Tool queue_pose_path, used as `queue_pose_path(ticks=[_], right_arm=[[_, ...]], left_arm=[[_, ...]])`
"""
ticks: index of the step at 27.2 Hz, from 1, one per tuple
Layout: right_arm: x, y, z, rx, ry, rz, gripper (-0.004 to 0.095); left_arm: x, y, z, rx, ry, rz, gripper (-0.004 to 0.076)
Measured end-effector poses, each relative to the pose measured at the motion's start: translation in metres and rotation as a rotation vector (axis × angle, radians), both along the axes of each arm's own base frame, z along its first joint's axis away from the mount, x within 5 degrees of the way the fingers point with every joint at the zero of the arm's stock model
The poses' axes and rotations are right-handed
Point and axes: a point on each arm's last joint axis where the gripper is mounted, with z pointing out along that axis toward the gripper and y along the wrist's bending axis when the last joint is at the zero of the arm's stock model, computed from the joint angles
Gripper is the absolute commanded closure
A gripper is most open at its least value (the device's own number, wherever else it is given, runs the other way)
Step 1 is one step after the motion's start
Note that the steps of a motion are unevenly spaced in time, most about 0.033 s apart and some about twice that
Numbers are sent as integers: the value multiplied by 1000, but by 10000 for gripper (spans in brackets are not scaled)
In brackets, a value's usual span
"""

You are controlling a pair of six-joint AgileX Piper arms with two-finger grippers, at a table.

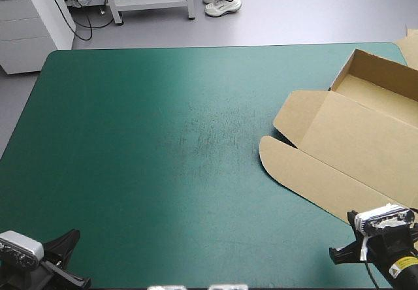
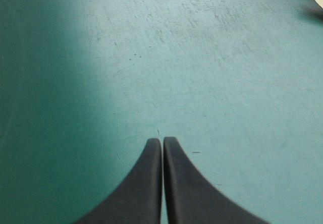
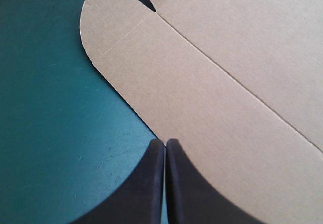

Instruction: Fold the box

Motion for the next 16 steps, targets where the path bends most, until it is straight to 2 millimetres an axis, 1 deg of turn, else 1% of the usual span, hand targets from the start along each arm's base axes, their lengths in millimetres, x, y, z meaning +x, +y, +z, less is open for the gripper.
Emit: queue_pose_path(ticks=[3, 16], right_arm=[[-5, -1, 1, 3, -49, -3, 920], [-5, -1, 1, -1, -53, -4, 920]], left_arm=[[0, 0, 0, -3, 1, -2, 732], [0, 0, 0, -4, 1, -2, 732]])
